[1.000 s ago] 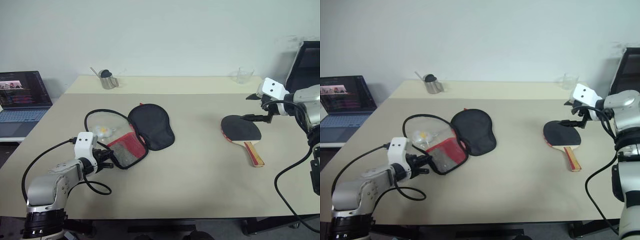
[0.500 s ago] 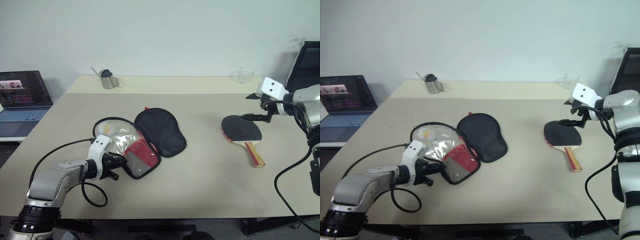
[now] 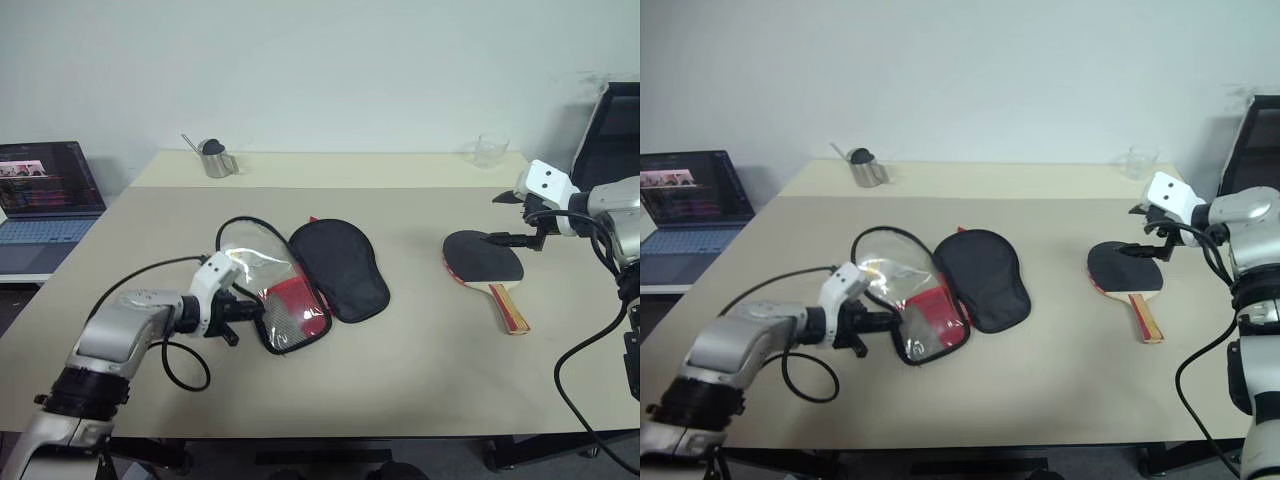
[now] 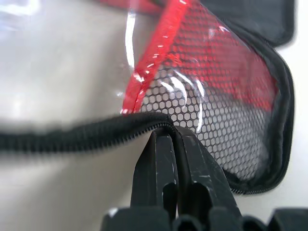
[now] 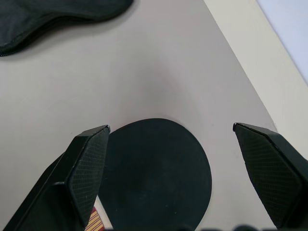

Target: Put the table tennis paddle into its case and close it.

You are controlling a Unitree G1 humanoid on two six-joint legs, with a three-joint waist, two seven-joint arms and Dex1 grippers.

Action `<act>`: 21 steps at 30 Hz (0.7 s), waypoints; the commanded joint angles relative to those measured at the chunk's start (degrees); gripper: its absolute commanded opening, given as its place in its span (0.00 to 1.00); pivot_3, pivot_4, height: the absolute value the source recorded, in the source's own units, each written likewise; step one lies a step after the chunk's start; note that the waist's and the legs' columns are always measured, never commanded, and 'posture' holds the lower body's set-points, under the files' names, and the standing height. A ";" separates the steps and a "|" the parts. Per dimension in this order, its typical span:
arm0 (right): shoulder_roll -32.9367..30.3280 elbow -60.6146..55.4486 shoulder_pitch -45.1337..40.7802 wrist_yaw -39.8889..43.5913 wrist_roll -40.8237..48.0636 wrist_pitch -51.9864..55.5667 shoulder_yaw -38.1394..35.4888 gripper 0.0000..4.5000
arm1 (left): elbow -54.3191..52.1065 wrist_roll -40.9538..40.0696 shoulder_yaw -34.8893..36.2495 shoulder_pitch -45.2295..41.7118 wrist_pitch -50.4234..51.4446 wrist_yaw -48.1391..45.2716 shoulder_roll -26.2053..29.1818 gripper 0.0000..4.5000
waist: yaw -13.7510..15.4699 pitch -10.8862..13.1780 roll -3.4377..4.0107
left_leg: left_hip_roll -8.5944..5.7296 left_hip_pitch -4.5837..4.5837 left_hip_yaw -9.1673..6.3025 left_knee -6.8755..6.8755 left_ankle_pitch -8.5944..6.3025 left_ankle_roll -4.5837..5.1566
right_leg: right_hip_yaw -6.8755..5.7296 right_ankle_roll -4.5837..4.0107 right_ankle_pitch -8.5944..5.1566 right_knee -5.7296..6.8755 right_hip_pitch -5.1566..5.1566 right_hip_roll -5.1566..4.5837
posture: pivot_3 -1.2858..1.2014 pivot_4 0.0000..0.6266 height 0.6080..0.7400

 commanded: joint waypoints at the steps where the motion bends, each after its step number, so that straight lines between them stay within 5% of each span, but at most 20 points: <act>1: -1.35 -2.59 -0.04 -0.08 1.09 0.41 -1.78 1.00 | 3.08 1.78 -0.66 -3.24 -5.15 -4.61 1.10 0.01 | -0.05 0.00 0.00 | 0.00 0.00 0.01 0.00 0.00 0.00 | 0.01 0.00 0.00 0.00 0.00 0.00 | 0.52 0.24 1.00; 14: -0.19 -3.08 0.22 -0.37 0.98 1.13 -1.44 1.00 | 37.79 13.80 -3.98 -24.34 -19.69 -2.46 -9.23 0.01 | 0.13 0.00 0.00 | -0.03 -0.09 -0.02 0.11 0.00 0.01 | -0.03 0.05 0.03 0.02 -0.01 0.10 | 0.52 0.24 1.00; 21: -0.46 -3.95 1.15 -0.39 1.23 1.65 -1.71 1.00 | 43.12 15.55 -3.46 -27.11 -22.79 -3.82 -11.41 0.01 | -0.13 0.00 0.00 | 0.02 -0.08 0.05 0.09 0.00 0.01 | 0.03 0.05 0.03 0.00 -0.04 0.12 | 0.52 0.24 1.00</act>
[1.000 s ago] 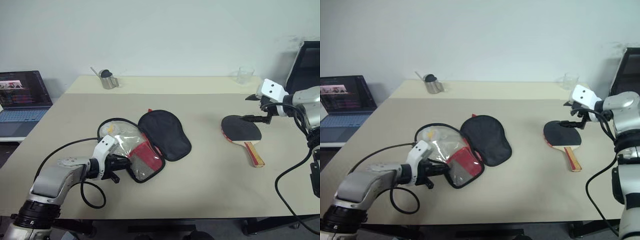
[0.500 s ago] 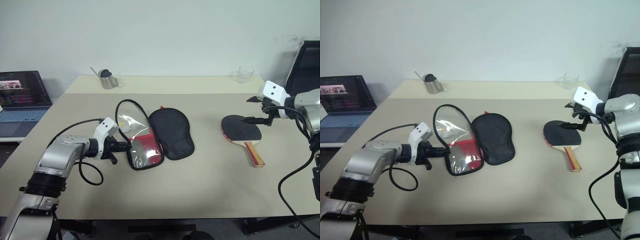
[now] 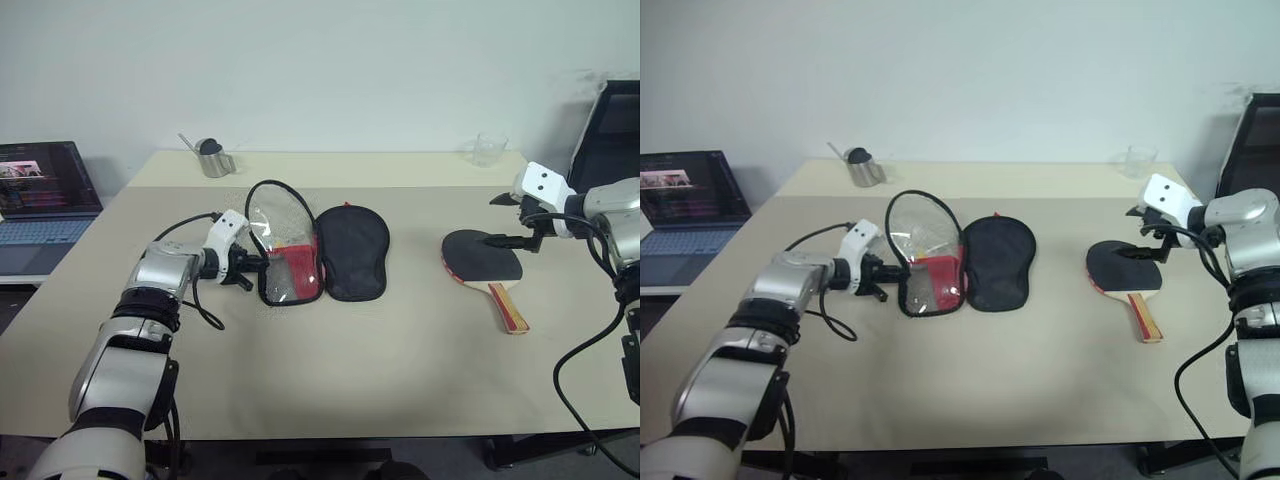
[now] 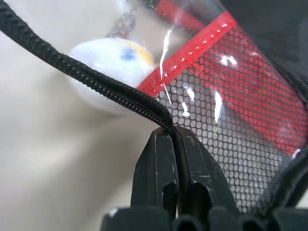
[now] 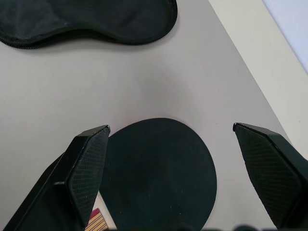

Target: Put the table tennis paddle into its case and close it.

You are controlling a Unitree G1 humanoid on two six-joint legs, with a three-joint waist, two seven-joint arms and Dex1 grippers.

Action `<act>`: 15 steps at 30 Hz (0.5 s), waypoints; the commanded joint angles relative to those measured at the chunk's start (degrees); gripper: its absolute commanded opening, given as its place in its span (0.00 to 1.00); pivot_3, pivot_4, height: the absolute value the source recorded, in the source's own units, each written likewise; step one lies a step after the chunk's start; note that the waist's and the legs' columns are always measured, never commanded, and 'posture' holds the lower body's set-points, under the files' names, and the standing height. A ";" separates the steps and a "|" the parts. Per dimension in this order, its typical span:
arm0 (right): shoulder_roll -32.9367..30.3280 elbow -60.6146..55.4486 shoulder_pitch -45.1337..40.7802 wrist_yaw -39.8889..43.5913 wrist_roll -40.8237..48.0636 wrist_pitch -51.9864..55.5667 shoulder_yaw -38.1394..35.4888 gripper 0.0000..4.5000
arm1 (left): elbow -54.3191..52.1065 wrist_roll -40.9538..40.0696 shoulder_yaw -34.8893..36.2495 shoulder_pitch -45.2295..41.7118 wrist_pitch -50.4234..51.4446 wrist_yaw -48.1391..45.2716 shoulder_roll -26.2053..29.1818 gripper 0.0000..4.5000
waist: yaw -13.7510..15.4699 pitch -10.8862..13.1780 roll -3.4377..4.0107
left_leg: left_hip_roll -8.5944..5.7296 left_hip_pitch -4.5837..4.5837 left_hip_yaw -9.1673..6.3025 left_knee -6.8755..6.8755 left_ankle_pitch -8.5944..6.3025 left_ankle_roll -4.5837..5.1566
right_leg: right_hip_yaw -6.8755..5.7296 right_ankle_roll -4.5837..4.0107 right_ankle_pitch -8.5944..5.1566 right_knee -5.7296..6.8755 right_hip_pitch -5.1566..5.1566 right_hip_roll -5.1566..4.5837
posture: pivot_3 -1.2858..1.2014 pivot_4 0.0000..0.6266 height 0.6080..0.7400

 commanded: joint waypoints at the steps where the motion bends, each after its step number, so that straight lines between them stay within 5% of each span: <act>1: -1.04 -2.17 0.04 -0.19 1.20 0.53 -1.74 1.00 | -2.20 0.40 0.81 -0.53 -0.70 -3.27 0.08 0.01 | 0.08 0.00 0.00 | 0.00 -0.01 -0.01 0.00 0.00 0.00 | -0.01 0.00 0.00 0.01 0.00 0.01 | 0.52 0.24 1.00; 11: -0.07 -3.49 0.88 0.11 0.74 1.86 -0.86 1.00 | -21.86 -0.38 0.98 10.05 9.93 -5.25 3.30 0.01 | 0.00 0.00 0.00 | 0.04 0.03 0.02 0.00 0.00 -0.01 | 0.06 0.00 0.00 0.04 -0.01 0.02 | 0.52 0.24 1.00; 15: 0.37 -3.59 1.03 -0.07 0.34 1.86 -0.43 1.00 | -24.67 0.39 2.02 12.18 11.37 -3.35 4.74 0.21 | 0.08 0.00 0.00 | 0.03 0.04 0.01 0.01 0.01 -0.01 | 0.06 0.00 0.00 0.06 0.00 0.02 | 0.52 0.24 1.00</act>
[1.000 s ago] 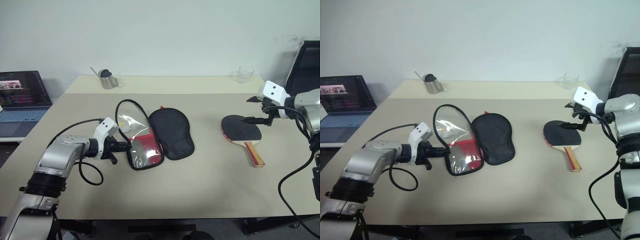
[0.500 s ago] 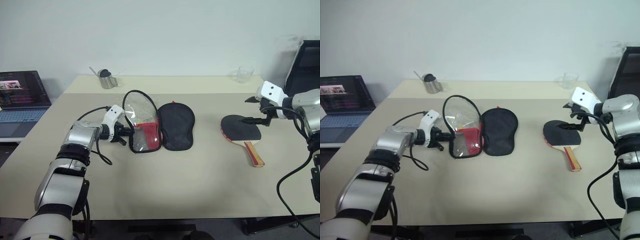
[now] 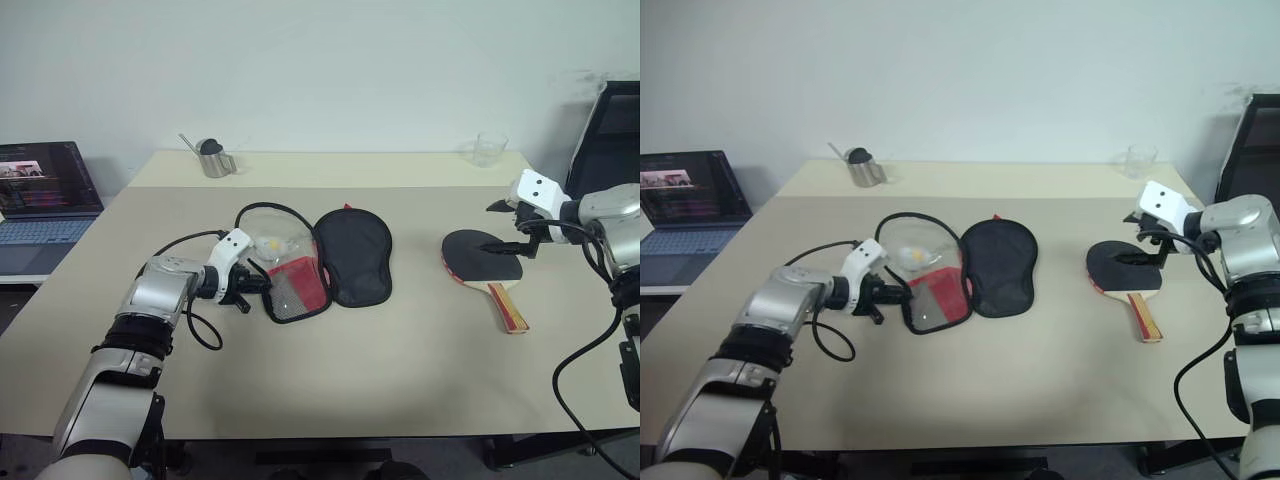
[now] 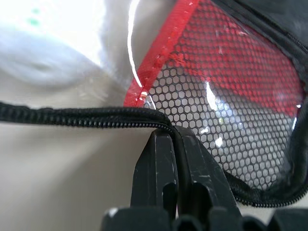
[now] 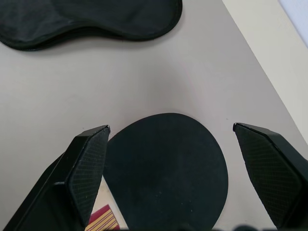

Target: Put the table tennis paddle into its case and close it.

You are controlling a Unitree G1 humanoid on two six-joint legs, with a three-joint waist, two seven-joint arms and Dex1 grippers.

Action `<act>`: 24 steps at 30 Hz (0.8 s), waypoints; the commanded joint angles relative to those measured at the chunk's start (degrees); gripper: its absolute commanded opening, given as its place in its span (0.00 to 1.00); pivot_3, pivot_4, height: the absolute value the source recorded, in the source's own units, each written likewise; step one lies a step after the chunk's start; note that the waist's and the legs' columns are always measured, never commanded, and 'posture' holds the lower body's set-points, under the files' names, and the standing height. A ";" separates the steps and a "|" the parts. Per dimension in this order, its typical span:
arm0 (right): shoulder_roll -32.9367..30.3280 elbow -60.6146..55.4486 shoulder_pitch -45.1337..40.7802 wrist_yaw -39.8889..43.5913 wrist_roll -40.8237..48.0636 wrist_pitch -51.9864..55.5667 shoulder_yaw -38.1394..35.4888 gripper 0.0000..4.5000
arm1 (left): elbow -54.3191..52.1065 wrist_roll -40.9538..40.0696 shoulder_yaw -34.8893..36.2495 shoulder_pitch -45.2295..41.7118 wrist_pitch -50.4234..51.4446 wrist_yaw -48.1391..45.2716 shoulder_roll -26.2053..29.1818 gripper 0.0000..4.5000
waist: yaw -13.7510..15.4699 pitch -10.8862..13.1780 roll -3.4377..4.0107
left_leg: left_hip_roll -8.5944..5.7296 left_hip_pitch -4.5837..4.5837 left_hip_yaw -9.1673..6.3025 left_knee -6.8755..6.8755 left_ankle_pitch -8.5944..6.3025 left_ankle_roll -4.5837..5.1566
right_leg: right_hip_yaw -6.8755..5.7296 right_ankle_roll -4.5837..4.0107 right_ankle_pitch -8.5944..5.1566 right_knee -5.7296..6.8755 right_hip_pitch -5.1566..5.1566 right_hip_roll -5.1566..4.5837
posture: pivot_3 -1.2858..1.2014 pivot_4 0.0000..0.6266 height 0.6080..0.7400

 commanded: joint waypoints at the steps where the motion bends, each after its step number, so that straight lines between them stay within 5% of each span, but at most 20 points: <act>1: -0.15 -1.71 -0.42 -0.01 0.49 0.16 -0.63 1.00 | -2.70 -0.11 2.30 0.44 1.23 1.34 1.99 0.30 | -0.01 0.00 0.00 | 0.00 0.01 0.00 0.00 0.00 0.00 | 0.00 0.00 0.00 0.00 0.00 0.00 | 0.52 0.24 1.00; 8: 0.21 -2.39 -0.30 -0.30 0.55 1.36 -0.65 1.00 | -3.84 1.10 3.53 1.31 -0.17 3.89 4.53 0.84 | -0.05 0.00 0.00 | 0.01 0.00 0.00 0.00 0.00 0.00 | 0.00 0.00 0.00 0.00 0.00 0.00 | 0.52 0.24 1.00; 19: -1.20 -14.24 2.87 -8.01 5.28 19.54 -7.87 1.00 | -27.77 -3.40 11.17 20.01 -2.04 -5.18 22.40 0.84 | 0.01 0.01 0.02 | 0.07 0.00 0.32 -0.14 -0.01 0.00 | 0.38 -0.02 -0.01 0.01 -0.24 0.00 | 0.52 0.24 1.00; 24: -1.02 -21.39 6.60 -13.14 7.41 29.97 -11.30 1.00 | -36.60 -10.61 17.18 19.85 -0.21 -7.49 23.68 0.84 | 0.59 -0.05 -0.09 | 0.04 0.01 0.38 -0.11 -0.01 0.00 | 0.44 0.06 0.03 0.00 -0.25 -0.02 | 0.52 0.24 1.00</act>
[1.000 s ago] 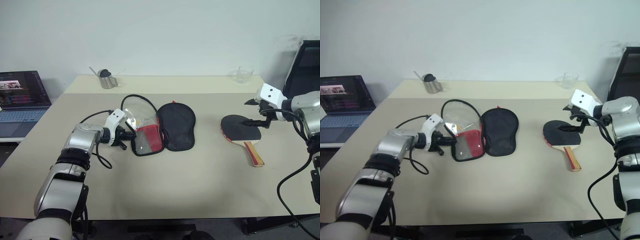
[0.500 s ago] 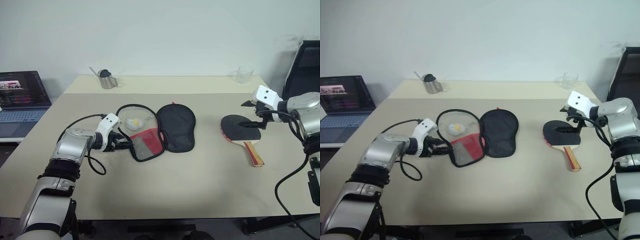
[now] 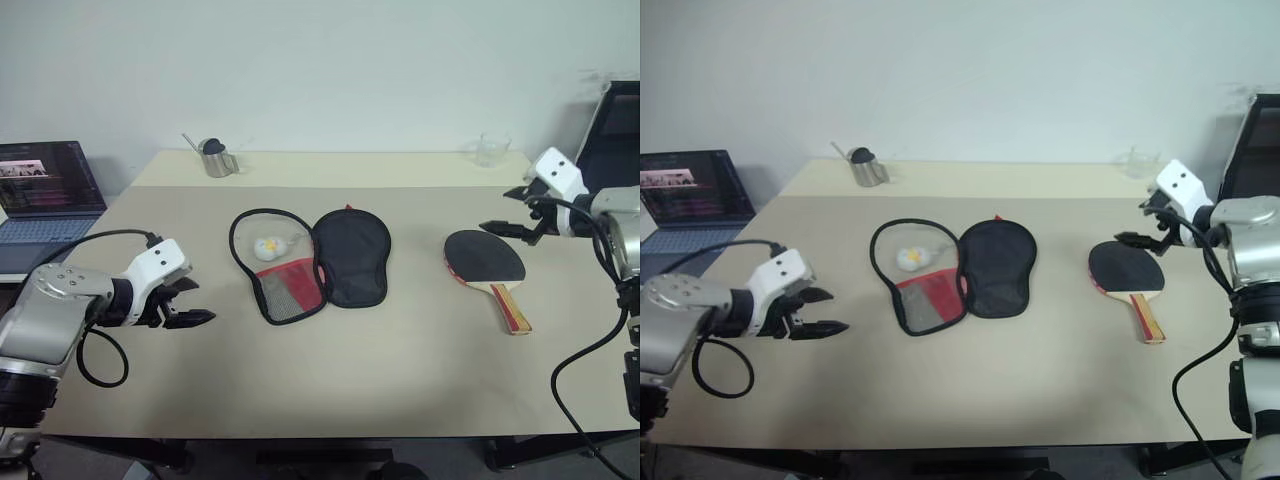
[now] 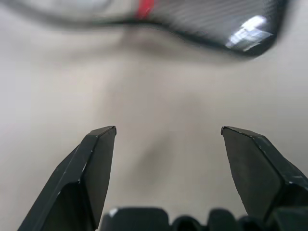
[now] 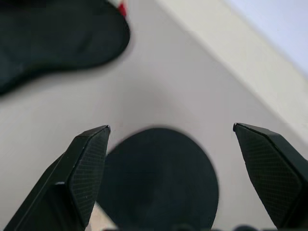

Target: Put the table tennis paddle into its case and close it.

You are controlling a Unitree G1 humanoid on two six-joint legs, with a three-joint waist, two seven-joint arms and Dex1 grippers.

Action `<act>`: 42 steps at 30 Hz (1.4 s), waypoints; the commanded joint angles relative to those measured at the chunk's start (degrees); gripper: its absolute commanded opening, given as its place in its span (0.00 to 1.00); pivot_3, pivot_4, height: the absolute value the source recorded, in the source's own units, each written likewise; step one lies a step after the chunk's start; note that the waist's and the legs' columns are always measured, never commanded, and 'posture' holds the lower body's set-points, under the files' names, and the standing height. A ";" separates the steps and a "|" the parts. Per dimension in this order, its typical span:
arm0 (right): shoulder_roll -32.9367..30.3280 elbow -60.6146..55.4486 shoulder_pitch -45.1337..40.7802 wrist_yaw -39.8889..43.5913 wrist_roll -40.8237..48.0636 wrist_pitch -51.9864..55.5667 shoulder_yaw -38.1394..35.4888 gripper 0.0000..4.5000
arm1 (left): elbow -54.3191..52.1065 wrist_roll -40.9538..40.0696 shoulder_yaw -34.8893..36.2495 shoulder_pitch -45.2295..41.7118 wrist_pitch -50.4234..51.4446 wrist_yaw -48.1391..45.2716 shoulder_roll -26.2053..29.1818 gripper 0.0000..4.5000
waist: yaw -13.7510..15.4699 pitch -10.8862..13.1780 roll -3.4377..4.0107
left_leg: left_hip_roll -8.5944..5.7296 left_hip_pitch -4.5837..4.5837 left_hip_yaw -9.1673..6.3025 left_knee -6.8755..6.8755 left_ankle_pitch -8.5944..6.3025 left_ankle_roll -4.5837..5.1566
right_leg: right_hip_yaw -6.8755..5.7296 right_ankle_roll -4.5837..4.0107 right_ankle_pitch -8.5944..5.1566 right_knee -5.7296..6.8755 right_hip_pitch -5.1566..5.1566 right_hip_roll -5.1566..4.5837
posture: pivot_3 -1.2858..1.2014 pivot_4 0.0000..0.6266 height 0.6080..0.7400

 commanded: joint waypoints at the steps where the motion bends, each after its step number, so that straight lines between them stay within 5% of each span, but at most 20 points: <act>1: -0.12 -5.45 2.48 -4.34 2.98 8.58 -4.30 1.00 | -6.47 -6.56 5.14 -4.34 0.27 -1.61 0.02 0.84 | 0.35 -0.04 -0.06 | -0.01 0.00 -0.01 0.00 0.00 0.00 | 0.00 0.01 0.00 0.00 0.01 0.00 | 0.52 0.24 1.00; 8: 3.61 -8.19 6.27 -22.69 2.55 26.21 -10.77 1.00 | -8.12 -13.42 0.67 -18.77 2.42 2.04 -11.47 0.84 | 0.91 -0.05 -0.07 | -0.07 -0.01 0.20 0.12 0.00 0.02 | 0.23 0.25 0.15 -0.01 0.04 0.03 | 0.52 0.24 1.00; 12: 6.77 -12.89 8.01 -35.50 1.24 38.42 -16.86 1.00 | -7.60 -13.93 -0.71 -19.45 2.31 1.03 -12.17 0.84 | 0.07 -0.05 -0.08 | -0.04 0.00 0.46 0.08 -0.01 0.04 | 0.54 0.28 0.17 0.00 -0.09 0.05 | 0.52 0.24 1.00; 23: 17.00 -32.33 15.41 -41.06 6.82 61.76 -20.90 1.00 | -5.64 -15.06 -3.22 -19.80 2.24 -2.64 -12.34 0.84 | -0.90 -0.08 -0.10 | -0.01 0.00 0.62 0.06 -0.01 0.05 | 0.74 0.28 0.17 0.25 -0.32 0.14 | 0.52 0.24 1.00; 39: 19.91 -23.96 19.30 -44.74 8.63 50.94 -16.30 1.00 | -7.88 -15.79 -1.22 -16.71 4.36 -1.48 -9.62 0.84 | -1.16 -0.18 -0.27 | -0.01 -0.01 0.62 0.06 -0.04 0.11 | 0.75 0.30 0.17 0.21 -0.32 0.17 | 0.52 0.24 1.00; 42: 21.66 -21.76 18.05 -45.57 8.70 48.85 -14.88 0.88 | -8.68 -15.85 -0.44 -15.83 4.92 -0.68 -8.92 0.86 | -1.79 -0.32 -0.50 | 0.01 0.02 0.63 0.07 -0.04 0.11 | 0.77 0.36 0.21 0.22 -0.31 0.17 | 0.52 0.24 1.00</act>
